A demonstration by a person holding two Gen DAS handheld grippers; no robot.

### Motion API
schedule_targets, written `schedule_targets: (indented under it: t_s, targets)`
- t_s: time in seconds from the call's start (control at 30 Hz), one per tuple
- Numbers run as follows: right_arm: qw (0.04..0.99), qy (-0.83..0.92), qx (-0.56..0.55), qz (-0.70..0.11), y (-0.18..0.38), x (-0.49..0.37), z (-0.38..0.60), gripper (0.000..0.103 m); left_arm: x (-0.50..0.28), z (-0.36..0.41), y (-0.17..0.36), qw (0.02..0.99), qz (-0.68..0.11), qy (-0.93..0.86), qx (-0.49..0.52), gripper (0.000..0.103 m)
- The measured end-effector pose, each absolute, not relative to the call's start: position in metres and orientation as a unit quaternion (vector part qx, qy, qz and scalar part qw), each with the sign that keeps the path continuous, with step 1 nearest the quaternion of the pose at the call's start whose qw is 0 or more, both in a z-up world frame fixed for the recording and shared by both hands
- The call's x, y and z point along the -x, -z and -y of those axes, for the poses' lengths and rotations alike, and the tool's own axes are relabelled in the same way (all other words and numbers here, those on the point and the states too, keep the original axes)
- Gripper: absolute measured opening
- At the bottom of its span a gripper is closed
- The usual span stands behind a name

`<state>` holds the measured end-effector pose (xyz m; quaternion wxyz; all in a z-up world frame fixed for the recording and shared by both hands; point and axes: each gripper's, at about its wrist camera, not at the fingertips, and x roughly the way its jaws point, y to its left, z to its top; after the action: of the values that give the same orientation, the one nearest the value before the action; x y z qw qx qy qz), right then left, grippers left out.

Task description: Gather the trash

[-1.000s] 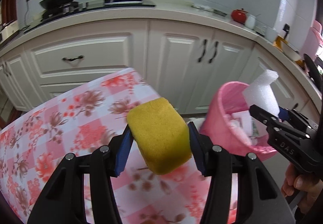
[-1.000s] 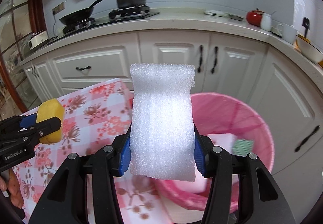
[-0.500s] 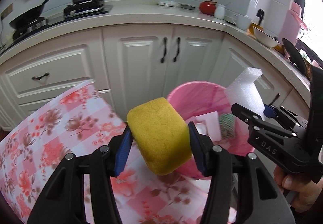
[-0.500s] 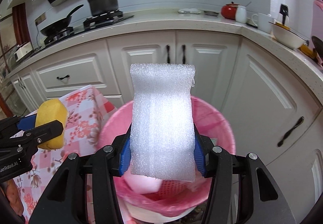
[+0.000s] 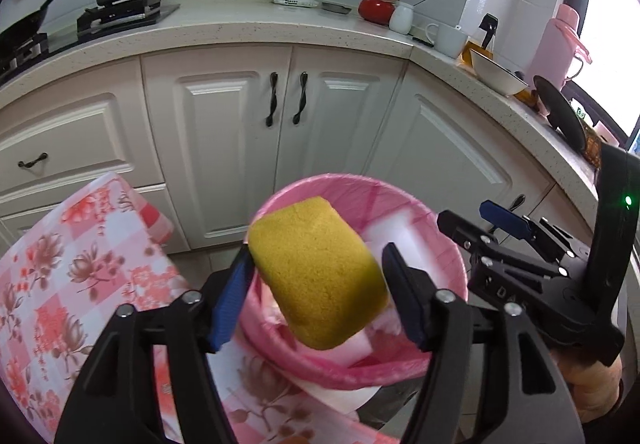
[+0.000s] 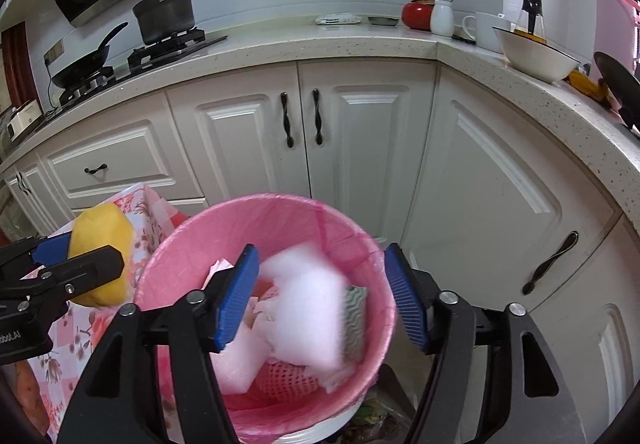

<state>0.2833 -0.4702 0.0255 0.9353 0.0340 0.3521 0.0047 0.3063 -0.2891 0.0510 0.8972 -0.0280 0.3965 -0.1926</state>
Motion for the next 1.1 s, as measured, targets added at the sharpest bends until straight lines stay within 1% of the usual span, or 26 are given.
schedule_targets:
  t_s: [0.07,0.1,0.2,0.33,0.4,0.47,0.77,1.1]
  targets:
    - [0.936,0.0,-0.036,-0.349,-0.027,-0.281,0.475,0.068,-0.309,0.291,-0.051,0.896,-0.397,0.195,0.035,0.077]
    - [0.937,0.002,-0.038,-0.348,-0.027,-0.279,0.477,0.072,-0.309,0.291,-0.05,0.896,-0.397,0.197,0.038,0.078]
    - [0.937,0.005,-0.04,-0.347,-0.027,-0.274,0.481,0.075,-0.307,0.291,-0.047,0.895,-0.401,0.193,0.038,0.079]
    - [0.938,0.004,-0.042,-0.345,-0.028,-0.261,0.483,0.078,-0.298,0.285,-0.043,0.895,-0.404,0.186,0.041,0.088]
    - [0.938,0.004,-0.041,-0.344,-0.028,-0.253,0.483,0.079,-0.29,0.281,-0.042,0.895,-0.404,0.185,0.043,0.09]
    - [0.938,0.004,-0.044,-0.344,-0.028,-0.246,0.483,0.08,-0.282,0.277,-0.042,0.895,-0.404,0.183,0.043,0.095]
    - [0.938,0.007,-0.038,-0.345,-0.024,-0.21,0.48,0.085,-0.245,0.264,-0.048,0.898,-0.393,0.19,0.051,0.097]
    - [0.934,0.012,-0.04,-0.356,-0.02,-0.197,0.483,0.085,-0.232,0.268,-0.045,0.899,-0.391,0.193,0.034,0.097]
